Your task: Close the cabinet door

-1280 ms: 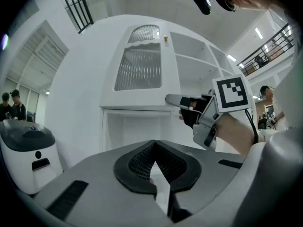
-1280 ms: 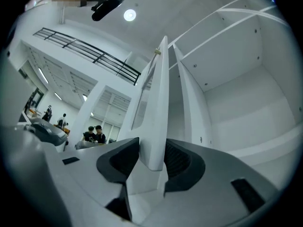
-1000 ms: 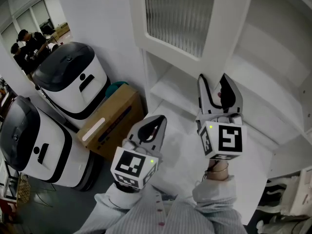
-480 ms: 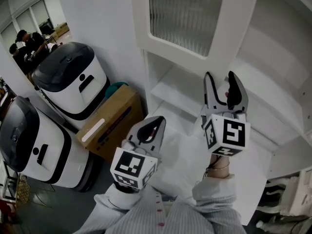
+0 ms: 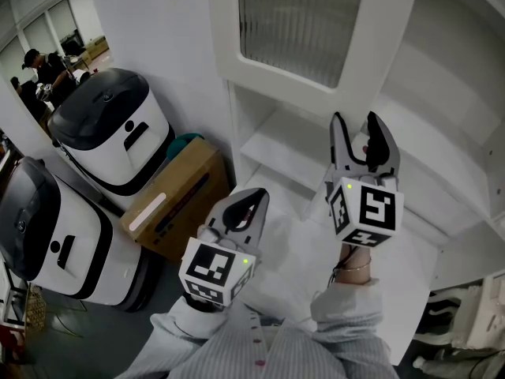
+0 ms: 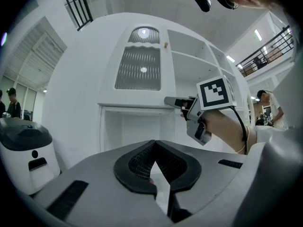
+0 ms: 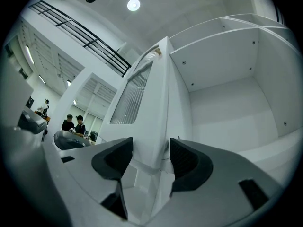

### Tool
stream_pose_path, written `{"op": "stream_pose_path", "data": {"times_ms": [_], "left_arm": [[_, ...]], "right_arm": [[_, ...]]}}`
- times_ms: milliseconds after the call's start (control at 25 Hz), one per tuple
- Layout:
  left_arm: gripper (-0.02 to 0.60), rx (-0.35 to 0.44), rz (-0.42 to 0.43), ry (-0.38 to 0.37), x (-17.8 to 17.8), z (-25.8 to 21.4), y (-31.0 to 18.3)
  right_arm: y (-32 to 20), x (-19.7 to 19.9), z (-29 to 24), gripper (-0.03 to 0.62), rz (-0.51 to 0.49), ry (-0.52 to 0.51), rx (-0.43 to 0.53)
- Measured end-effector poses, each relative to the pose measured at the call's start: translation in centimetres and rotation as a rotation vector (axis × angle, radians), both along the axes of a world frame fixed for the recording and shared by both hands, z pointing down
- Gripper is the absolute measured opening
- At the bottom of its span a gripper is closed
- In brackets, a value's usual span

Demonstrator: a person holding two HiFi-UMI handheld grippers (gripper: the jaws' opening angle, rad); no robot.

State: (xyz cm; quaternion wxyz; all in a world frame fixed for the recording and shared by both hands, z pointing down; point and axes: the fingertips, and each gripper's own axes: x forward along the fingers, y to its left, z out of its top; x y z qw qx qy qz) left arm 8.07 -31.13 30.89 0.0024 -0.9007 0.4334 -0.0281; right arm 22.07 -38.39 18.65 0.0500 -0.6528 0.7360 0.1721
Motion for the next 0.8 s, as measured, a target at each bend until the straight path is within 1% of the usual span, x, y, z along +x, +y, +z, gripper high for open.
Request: {"op": "stream_pose_path", "data": {"times_ms": [160, 480, 680, 800], "left_arm": [[0.01, -0.003, -0.003, 0.0, 0.1, 0.2, -0.2], [0.01, -0.013, -0.007, 0.003, -0.1, 0.5, -0.3], [0.011, -0.017, 0.012, 0.002, -0.1, 0.3, 0.2], [0.009, -0.021, 0.036, -0.002, -0.2, 0.2, 0.5]], "right_arm": [[-0.2, 0.1, 0.0, 0.23, 0.023, 0.018, 0.001], [-0.2, 0.1, 0.0, 0.23, 0.022, 0.015, 0.002], [0.4, -0.1, 0.5, 0.229, 0.021, 0.017, -0.021], [1.4, -0.5, 0.8, 0.229, 0.006, -0.001, -0.029]]}}
